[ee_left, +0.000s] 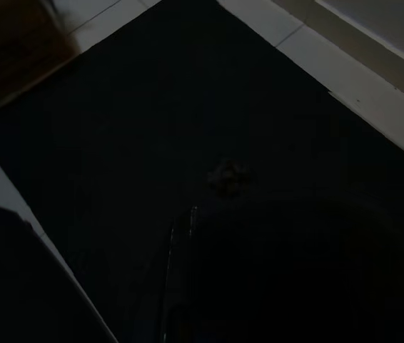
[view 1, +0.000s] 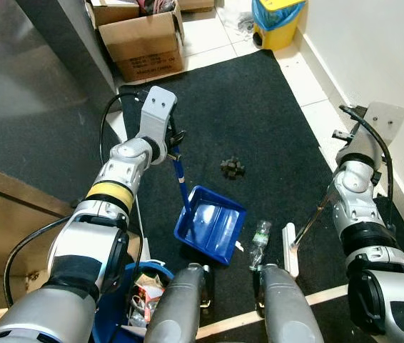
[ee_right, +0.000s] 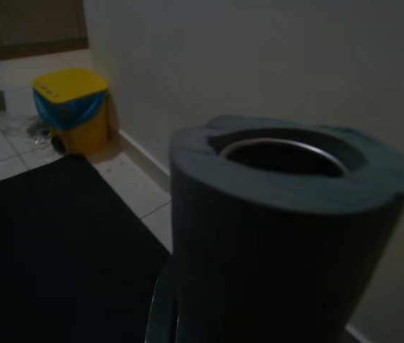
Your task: Sweep floor
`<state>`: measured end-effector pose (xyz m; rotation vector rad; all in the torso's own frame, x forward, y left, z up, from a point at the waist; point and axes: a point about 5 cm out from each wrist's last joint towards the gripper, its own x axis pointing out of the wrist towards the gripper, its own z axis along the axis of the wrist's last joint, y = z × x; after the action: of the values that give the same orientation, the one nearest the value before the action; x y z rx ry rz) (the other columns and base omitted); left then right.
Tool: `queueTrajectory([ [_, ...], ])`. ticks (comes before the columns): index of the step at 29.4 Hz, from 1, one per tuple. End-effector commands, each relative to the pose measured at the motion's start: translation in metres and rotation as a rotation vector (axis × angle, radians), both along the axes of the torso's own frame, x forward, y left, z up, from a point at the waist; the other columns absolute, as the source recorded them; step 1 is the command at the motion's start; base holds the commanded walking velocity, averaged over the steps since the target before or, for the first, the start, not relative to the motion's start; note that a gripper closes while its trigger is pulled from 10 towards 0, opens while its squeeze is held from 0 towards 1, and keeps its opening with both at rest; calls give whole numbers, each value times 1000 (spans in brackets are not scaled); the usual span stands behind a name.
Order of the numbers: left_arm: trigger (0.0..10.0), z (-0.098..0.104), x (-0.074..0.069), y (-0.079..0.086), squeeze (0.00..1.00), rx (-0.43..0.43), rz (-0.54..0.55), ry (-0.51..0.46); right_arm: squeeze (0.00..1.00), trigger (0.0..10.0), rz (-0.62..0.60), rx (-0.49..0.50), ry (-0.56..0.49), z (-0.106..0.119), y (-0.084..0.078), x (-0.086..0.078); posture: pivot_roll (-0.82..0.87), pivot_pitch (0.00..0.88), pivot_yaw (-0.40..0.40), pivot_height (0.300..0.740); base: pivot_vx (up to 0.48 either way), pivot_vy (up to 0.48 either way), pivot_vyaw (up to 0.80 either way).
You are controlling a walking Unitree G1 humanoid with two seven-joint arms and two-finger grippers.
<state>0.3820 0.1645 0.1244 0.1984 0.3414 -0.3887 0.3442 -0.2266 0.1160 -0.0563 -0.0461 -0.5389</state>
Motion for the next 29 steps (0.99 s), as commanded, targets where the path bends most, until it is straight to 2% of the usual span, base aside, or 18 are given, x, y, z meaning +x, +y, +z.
queueTrajectory([
  [1, 10000, 11, 3, 16, 0, 22, 46, -21, 0, 10000, -7, -19, -42, 8, -3, 1, -20, 183, 103, 740, 0, 0, 0],
  [3, 10000, 15, 4, 29, 0, 49, 83, -17, 0, 10000, -6, -4, -48, 7, -2, 1, -11, 181, 100, 740, 0, 0, 0],
  [5, 10000, 15, 3, 31, 0, 53, 88, -13, 0, 10000, -3, 8, -46, 6, 0, 1, -6, 181, 98, 740, 0, 0, 0],
  [7, 10000, 9, 0, 34, 0, 64, 100, 5, 0, 10000, 23, 30, -45, 4, 10, 3, -6, 181, 98, 740, 0, 0, 0],
  [11, 10000, 4, -3, 32, 0, 55, 107, 22, 0, 10000, 37, 34, -43, 3, 15, 4, 1, 183, 92, 740, 0, 0, 0],
  [15, 10000, -19, -10, 19, 0, -32, 141, 104, 0, 10000, 59, 42, -28, -1, 22, 4, 0, 182, 90, 740, 0, 0, 0],
  [18, 10000, -24, -10, 7, 0, -102, 189, 100, 0, 10000, 76, 49, -15, -6, 28, 3, -13, 186, 90, 740, 0, 0, 0],
  [22, 10000, -27, -12, -11, 0, -106, 141, 98, 0, 10000, 87, 79, 4, -13, 37, 1, -17, 193, 95, 740, 0, 0, 0],
  [23, 10000, -27, -12, -11, 0, -106, 141, 98, 0, 10000, 87, 79, 4, -13, 37, 1, -17, 193, 95, 740, 0, 0, 0],
  [24, 10000, -30, -15, -21, 0, -98, 90, 109, 0, 10000, 94, 94, 11, -16, 42, 0, -17, 193, 95, 740, 0, 0, 0],
  [26, 10000, -32, -16, -25, 0, -97, 69, 117, 0, 10000, 97, 103, 14, -18, 44, 0, -13, 195, 94, 740, 0, 0, 0],
  [29, 10000, -42, -25, -43, 0, -50, -12, 139, 0, 10000, 124, 167, 29, -25, 63, 0, -7, 196, 92, 740, 0, 0, 0],
])
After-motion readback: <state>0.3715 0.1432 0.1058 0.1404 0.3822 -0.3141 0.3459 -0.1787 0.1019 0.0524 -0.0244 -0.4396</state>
